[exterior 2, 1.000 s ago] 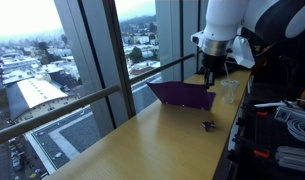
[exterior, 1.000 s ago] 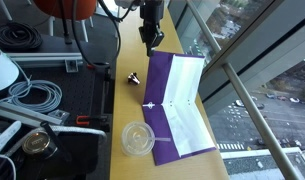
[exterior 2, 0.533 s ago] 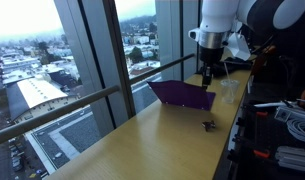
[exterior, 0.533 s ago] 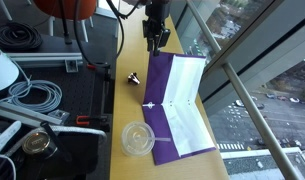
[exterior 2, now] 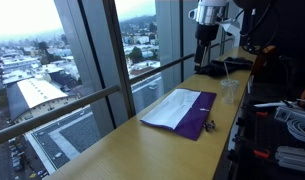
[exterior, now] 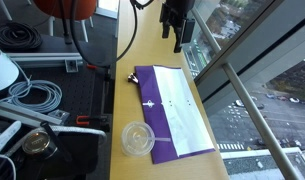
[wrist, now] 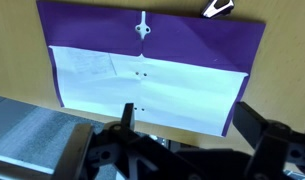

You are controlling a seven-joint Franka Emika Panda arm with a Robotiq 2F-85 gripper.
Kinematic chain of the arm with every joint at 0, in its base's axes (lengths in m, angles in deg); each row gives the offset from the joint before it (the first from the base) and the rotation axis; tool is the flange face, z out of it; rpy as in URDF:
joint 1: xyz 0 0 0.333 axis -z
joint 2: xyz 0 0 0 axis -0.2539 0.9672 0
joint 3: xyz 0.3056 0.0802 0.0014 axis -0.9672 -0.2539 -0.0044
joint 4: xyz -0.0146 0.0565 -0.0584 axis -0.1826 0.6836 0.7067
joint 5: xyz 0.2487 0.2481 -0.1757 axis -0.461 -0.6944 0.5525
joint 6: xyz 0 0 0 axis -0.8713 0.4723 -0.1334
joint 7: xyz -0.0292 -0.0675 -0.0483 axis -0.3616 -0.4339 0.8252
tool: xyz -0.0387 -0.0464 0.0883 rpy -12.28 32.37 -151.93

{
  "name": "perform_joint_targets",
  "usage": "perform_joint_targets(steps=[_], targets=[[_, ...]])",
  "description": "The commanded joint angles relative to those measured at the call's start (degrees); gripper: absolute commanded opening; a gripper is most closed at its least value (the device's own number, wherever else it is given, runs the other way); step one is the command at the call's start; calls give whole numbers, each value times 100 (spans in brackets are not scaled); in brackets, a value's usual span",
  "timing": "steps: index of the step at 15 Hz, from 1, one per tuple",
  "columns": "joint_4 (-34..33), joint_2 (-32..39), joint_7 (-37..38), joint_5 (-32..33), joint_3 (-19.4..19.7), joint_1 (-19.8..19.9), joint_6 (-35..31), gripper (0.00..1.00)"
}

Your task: Open the purple file

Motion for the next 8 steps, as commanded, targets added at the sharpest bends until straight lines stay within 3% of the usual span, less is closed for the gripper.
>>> perform_joint_targets(steps=[1, 8], targets=[[-201, -64, -628, -454, 295, 264, 142, 100], [-654, 51, -1253, -417, 738, 734, 1388, 100]])
